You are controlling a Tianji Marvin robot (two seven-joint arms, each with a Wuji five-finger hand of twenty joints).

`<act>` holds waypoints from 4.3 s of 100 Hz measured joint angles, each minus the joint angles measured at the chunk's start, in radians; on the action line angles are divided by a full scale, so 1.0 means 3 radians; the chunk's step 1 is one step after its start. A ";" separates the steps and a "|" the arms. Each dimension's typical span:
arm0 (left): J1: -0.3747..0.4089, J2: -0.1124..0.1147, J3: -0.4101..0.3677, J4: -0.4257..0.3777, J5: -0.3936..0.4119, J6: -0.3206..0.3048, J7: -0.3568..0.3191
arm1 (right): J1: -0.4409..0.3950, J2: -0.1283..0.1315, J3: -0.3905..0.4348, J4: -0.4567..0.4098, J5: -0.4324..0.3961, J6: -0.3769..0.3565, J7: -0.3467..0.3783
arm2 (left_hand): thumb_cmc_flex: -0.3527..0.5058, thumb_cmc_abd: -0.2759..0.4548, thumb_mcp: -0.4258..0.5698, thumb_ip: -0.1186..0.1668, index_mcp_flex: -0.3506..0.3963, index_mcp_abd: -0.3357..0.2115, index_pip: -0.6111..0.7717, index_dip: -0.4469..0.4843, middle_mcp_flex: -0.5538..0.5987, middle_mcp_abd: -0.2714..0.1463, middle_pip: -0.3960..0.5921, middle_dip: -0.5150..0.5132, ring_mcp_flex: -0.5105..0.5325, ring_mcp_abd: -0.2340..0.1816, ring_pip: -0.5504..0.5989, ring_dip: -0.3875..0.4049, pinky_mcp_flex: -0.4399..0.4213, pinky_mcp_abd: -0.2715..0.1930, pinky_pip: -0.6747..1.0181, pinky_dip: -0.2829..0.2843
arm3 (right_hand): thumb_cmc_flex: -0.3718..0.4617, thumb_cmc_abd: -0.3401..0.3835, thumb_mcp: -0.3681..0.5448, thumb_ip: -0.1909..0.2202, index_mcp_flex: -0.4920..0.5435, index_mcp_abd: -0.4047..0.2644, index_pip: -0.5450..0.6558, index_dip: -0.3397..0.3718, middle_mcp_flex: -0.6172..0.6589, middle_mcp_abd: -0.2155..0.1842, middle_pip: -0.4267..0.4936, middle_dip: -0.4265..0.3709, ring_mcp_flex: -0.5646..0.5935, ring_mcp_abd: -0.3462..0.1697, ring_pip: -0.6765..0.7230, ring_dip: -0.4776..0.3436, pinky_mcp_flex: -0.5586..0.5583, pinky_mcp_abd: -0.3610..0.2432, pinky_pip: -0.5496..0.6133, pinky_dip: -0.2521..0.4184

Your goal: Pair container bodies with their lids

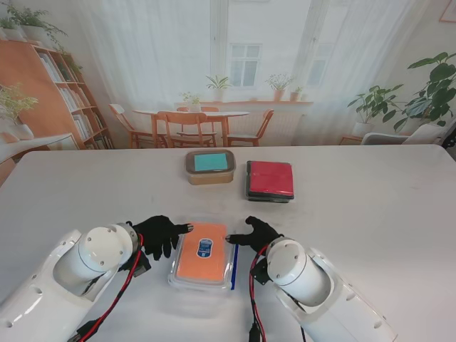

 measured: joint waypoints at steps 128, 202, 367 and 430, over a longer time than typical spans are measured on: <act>0.0005 0.0040 0.0062 0.0029 0.0008 0.0005 -0.0159 | -0.0136 -0.0596 0.0498 -0.0061 0.1447 0.0831 -0.0828 | 0.0033 -0.0002 0.0003 0.0003 0.0002 -0.0058 0.0033 -0.0001 0.0040 -0.0021 0.0037 0.0003 0.0069 -0.0027 0.0038 0.0000 0.0076 -0.0012 0.0034 -0.0050 | 0.0456 0.0098 -0.0069 0.0131 -0.0008 -0.0030 -0.0304 0.0061 -0.0349 -0.0639 -0.0218 0.0117 0.0647 0.0549 0.0192 -0.0143 0.1176 0.0162 -0.0172 -0.0713; 0.0038 0.0043 0.0056 0.0004 0.0000 0.0017 -0.0178 | -0.0056 -0.0693 0.0572 0.0102 0.2116 0.0833 -0.1102 | 0.0034 -0.0002 0.0003 0.0003 0.0033 -0.0058 0.0041 -0.0002 0.0043 -0.0022 0.0038 0.0003 0.0073 -0.0028 0.0039 0.0000 0.0081 -0.0013 0.0036 -0.0056 | 0.0646 -0.0123 -0.0015 0.0169 -0.0001 -0.0589 -0.0214 0.0226 -0.0355 -0.1237 -0.0092 0.0991 0.0829 0.0554 0.0832 0.0045 0.1207 -0.0262 -0.0043 -0.0700; 0.0044 0.0047 0.0049 -0.0034 0.0008 0.0000 -0.0190 | -0.0035 -0.0382 0.0272 0.0069 0.0791 0.0529 -0.0531 | 0.0070 -0.0003 0.0005 0.0004 0.0072 -0.0151 0.0086 0.0028 0.0044 -0.0023 0.0039 0.0003 0.0074 -0.0030 0.0041 0.0000 0.0084 -0.0017 0.0038 -0.0086 | 0.0485 -0.0528 0.0062 -0.0230 0.0003 -0.0002 0.0269 0.0051 -0.0143 0.0045 0.0984 0.1335 0.1118 0.0145 0.1404 0.0878 0.2069 -0.0974 0.0884 -0.0248; 0.0093 0.0047 0.0016 -0.0071 0.0008 0.0021 -0.0176 | -0.0084 -0.0560 0.0364 0.0072 0.1130 0.0551 -0.0962 | 0.0070 -0.0003 0.0005 0.0004 0.0072 -0.0147 0.0085 0.0028 0.0044 -0.0023 0.0039 0.0003 0.0074 -0.0031 0.0041 0.0000 0.0085 -0.0018 0.0039 -0.0086 | 0.0670 -0.0474 0.0169 -0.0214 0.0000 -0.0002 0.0301 -0.0001 -0.0155 0.0208 0.0736 0.1447 0.1042 0.0224 0.1361 0.0695 0.2060 -0.0969 0.0953 -0.0298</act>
